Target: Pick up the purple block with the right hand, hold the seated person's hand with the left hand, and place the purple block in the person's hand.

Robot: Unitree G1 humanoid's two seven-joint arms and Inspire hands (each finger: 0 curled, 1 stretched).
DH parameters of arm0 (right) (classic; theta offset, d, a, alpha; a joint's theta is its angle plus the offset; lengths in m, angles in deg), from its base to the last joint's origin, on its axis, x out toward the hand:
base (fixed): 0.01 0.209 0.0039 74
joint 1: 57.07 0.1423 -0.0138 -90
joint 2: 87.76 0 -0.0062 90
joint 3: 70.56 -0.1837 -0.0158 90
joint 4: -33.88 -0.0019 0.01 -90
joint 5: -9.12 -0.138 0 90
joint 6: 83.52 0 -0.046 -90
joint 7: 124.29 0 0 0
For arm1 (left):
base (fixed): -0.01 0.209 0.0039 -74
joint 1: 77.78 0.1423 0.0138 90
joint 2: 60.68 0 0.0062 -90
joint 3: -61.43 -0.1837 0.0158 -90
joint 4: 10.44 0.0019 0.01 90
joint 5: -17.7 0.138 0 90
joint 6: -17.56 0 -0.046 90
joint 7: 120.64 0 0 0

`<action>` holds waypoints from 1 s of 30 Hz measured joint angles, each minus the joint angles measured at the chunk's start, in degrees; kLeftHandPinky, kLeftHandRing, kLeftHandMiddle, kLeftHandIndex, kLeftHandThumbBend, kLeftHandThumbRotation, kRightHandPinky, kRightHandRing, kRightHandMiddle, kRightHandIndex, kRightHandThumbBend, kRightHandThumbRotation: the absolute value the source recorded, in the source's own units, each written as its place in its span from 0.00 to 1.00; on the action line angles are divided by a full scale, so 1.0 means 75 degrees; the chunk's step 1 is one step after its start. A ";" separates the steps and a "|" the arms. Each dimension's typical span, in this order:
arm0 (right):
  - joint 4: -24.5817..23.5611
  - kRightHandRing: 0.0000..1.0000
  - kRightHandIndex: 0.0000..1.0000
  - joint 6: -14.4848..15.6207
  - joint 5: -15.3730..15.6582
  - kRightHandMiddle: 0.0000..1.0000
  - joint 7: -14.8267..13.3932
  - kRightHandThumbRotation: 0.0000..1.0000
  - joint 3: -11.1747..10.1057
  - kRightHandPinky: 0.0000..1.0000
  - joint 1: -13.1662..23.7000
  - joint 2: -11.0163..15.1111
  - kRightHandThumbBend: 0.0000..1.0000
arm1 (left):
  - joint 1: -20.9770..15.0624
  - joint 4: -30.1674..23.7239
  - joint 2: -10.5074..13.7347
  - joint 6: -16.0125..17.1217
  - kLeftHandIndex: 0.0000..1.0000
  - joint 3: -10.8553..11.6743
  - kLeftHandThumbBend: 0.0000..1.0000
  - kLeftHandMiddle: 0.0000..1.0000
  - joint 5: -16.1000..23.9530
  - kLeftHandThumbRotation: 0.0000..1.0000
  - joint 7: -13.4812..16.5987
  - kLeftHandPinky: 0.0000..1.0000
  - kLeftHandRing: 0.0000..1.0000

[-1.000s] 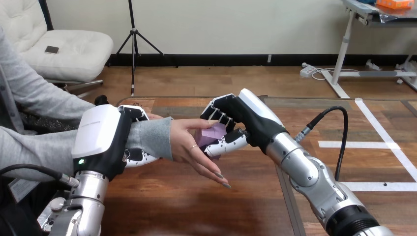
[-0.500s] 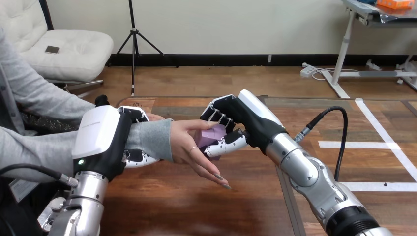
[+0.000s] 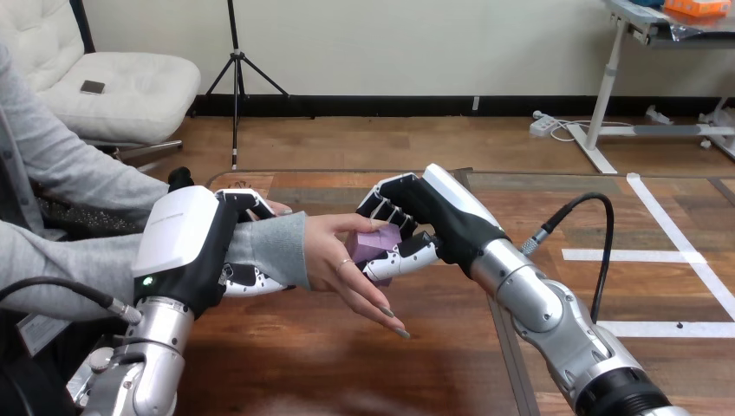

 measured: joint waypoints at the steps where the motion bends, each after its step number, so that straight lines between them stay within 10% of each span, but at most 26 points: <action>1: -0.0015 0.49 0.57 0.0007 -0.0017 0.53 0.0027 0.25 -0.0011 0.42 -0.0016 0.0006 0.80 | 0.0005 -0.0026 0.0013 -0.0021 0.60 0.0005 0.86 0.57 -0.0002 0.50 -0.0051 0.44 0.52; 11: -0.0187 0.56 0.62 0.0018 -0.0177 0.59 0.0311 0.57 -0.0117 0.49 -0.0143 0.0106 0.85 | 0.0098 -0.0333 0.0266 -0.0048 0.65 0.0060 0.98 0.63 -0.0031 0.62 -0.0538 0.48 0.58; 30: -0.0251 0.60 0.65 -0.0021 -0.0570 0.62 0.0620 0.76 -0.0285 0.54 -0.0190 0.0309 0.86 | 0.0194 -0.1079 0.0778 0.0143 0.69 0.0263 1.00 0.68 -0.0832 0.71 -0.1828 0.54 0.65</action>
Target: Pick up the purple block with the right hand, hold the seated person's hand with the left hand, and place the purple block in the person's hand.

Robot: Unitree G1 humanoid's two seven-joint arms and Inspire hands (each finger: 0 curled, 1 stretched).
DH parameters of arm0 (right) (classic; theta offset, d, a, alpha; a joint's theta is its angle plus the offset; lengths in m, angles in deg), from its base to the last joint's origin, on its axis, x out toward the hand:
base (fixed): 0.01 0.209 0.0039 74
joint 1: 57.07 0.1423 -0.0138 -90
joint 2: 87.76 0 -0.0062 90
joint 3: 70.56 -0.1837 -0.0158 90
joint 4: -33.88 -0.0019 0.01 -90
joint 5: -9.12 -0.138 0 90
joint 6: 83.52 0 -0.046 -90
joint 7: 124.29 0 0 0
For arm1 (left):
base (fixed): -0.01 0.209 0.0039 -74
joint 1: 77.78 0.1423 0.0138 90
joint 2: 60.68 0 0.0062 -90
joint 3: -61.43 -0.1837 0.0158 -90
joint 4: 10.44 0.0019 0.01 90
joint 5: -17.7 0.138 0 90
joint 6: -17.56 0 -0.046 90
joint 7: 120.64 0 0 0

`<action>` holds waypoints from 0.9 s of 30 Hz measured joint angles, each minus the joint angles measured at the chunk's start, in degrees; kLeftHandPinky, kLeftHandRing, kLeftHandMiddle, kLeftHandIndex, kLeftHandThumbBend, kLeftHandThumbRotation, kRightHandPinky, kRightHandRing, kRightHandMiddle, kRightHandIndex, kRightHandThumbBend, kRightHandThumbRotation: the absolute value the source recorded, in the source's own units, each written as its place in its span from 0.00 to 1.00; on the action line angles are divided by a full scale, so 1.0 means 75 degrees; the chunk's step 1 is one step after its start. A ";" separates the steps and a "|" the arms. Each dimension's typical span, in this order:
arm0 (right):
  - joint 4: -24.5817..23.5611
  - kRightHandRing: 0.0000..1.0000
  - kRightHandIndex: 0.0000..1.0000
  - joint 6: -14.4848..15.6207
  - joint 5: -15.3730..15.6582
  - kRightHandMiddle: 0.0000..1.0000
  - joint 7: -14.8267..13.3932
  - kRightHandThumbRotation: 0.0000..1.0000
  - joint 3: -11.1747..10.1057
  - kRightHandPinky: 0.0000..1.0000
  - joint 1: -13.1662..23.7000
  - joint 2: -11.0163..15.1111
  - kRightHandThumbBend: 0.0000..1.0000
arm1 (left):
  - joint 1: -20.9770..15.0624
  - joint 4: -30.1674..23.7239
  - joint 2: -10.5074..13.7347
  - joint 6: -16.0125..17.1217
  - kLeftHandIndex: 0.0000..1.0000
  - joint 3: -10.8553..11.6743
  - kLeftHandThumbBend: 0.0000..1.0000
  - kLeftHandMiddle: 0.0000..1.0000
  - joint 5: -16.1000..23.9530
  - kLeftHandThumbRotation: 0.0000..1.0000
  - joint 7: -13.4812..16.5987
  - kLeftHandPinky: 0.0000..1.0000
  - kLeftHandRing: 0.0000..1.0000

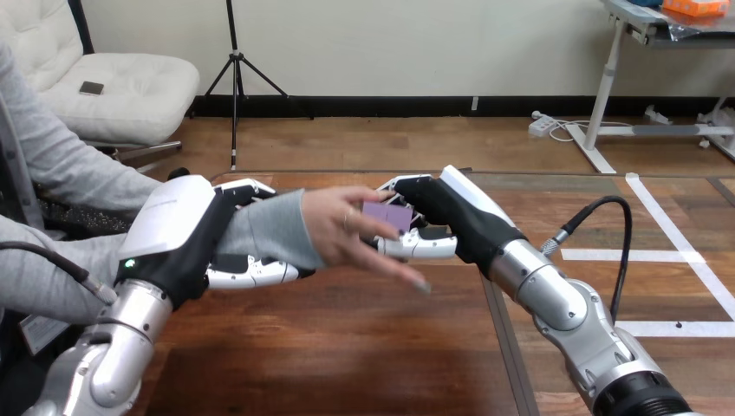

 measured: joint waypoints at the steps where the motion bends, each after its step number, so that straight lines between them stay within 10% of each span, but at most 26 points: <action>1: 0.0000 0.60 0.65 0.0000 -0.0016 0.62 0.0000 0.77 -0.0011 0.54 -0.0005 0.0002 0.86 | 0.0008 -0.0031 0.0018 0.0026 0.69 0.0024 1.00 0.69 -0.0074 0.71 -0.0056 0.54 0.65; 27: -0.0001 0.60 0.64 -0.0393 -0.0272 0.62 0.0001 0.92 -0.0228 0.56 -0.0629 0.0063 0.87 | 0.0308 -0.0146 -0.0087 0.0974 0.73 0.0193 1.00 0.72 -0.2995 0.85 -0.2625 0.59 0.70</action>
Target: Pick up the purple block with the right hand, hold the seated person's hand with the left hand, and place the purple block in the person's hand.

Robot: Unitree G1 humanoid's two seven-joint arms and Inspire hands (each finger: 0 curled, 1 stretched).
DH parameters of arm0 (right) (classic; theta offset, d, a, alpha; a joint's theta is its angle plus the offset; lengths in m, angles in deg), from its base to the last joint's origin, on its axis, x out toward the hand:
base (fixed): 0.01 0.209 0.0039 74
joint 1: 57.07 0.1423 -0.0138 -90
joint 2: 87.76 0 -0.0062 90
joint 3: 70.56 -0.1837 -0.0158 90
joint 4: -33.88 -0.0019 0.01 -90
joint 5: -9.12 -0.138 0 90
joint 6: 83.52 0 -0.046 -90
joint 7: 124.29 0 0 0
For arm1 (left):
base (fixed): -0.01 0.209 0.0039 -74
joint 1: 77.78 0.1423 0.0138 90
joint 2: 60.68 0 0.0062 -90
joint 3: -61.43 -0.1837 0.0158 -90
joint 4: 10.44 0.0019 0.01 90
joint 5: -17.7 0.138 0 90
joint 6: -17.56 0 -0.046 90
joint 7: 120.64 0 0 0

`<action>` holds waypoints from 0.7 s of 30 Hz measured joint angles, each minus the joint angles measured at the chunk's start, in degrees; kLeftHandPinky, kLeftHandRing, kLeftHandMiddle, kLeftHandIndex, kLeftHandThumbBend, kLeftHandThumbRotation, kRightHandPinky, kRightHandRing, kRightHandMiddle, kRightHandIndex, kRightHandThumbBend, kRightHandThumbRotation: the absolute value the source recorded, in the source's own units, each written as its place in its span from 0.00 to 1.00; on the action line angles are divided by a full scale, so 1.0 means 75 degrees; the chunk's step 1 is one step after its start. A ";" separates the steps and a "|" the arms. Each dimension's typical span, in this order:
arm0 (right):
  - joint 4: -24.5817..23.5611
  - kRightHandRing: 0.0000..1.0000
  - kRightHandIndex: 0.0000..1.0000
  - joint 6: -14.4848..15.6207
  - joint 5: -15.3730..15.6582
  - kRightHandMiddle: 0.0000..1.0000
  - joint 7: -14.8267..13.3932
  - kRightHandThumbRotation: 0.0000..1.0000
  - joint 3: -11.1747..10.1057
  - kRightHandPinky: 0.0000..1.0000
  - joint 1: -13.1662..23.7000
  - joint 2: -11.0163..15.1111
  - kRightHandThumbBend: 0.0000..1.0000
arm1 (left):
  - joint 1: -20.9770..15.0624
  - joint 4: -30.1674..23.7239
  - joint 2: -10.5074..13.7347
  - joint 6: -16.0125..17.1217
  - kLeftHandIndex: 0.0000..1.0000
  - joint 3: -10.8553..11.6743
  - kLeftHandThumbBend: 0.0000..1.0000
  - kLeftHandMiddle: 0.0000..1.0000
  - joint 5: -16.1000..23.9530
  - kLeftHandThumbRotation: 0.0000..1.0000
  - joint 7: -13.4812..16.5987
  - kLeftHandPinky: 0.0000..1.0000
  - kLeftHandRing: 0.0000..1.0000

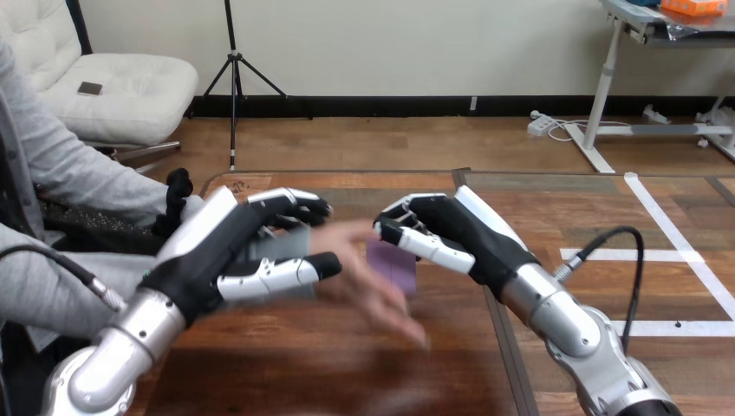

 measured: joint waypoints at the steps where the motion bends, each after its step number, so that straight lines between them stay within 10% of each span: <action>1: 0.0000 0.60 0.64 -0.0014 -0.0005 0.62 0.0000 0.92 -0.0022 0.56 -0.0020 0.0004 0.87 | 0.0009 0.0064 -0.0006 0.0103 0.73 0.0000 1.00 0.72 -0.0099 0.86 -0.0093 0.59 0.70; 21: -0.0535 0.60 0.64 -0.0346 -0.0337 0.62 0.0094 0.92 -0.0439 0.55 -0.0590 0.0359 0.86 | 0.0295 0.0532 -0.0352 0.0649 0.70 0.0158 1.00 0.69 -0.1793 0.99 -0.1412 0.59 0.66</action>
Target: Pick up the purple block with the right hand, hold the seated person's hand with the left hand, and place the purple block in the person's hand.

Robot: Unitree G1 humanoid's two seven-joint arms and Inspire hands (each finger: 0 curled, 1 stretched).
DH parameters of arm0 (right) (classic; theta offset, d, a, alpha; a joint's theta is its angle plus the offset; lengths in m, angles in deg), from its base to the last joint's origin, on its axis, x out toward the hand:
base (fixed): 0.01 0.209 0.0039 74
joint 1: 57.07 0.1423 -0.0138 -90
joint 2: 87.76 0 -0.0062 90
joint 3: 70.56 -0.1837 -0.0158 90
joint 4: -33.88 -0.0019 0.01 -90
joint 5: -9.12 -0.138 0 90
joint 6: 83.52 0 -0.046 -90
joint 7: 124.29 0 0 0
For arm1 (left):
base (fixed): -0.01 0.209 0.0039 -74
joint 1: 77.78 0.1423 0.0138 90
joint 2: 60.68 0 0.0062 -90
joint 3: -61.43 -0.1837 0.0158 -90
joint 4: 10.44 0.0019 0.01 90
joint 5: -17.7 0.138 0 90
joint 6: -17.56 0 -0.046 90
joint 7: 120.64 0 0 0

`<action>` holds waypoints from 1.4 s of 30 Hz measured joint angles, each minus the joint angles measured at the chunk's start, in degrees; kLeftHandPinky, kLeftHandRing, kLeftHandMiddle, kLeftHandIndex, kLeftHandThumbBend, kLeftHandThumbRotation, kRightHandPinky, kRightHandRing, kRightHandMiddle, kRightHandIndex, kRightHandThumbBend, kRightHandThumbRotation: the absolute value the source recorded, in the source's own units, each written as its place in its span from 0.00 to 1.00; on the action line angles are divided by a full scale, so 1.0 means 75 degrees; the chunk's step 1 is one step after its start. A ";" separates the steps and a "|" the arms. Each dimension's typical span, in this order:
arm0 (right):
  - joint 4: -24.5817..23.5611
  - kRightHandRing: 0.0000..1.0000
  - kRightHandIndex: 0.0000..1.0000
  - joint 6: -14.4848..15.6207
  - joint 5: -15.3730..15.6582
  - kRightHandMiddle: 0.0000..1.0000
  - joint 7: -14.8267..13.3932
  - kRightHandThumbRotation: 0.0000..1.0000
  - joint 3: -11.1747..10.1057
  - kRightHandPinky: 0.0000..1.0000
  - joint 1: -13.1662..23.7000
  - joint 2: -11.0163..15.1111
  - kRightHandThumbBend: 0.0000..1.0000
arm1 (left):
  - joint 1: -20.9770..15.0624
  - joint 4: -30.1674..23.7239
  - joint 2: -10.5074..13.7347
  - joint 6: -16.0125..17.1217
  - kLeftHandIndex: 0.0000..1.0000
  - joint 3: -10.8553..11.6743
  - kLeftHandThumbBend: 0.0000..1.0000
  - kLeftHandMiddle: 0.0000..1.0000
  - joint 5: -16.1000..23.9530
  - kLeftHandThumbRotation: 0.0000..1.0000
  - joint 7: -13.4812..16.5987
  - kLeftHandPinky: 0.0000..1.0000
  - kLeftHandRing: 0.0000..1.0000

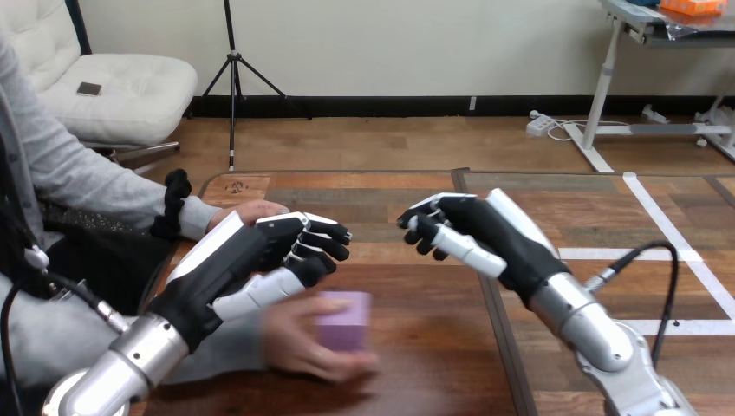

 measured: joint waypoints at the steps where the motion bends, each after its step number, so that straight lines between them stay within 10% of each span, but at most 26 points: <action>1: -0.0076 0.60 0.64 -0.0003 -0.0037 0.62 0.0008 0.92 -0.0023 0.55 -0.0053 0.0022 0.85 | 0.0046 -0.0033 -0.0035 -0.0038 0.69 0.0024 1.00 0.69 -0.0090 0.99 -0.0018 0.59 0.66; 20: -0.1837 0.65 0.68 0.0175 -0.1066 0.68 0.0500 0.94 -0.0614 0.58 -0.1499 0.0221 0.78 | 0.1247 -0.0562 -0.0691 -0.0030 0.68 0.0403 0.93 0.72 -0.0547 1.00 0.0171 0.59 0.69; 42: -0.4022 0.86 0.85 0.1687 -0.3870 0.86 0.1934 1.00 -0.1170 0.82 -0.3749 0.0020 0.79 | 0.2991 -0.1115 -0.2231 0.0469 0.75 0.0602 0.69 0.80 -0.0565 1.00 0.1363 0.84 0.83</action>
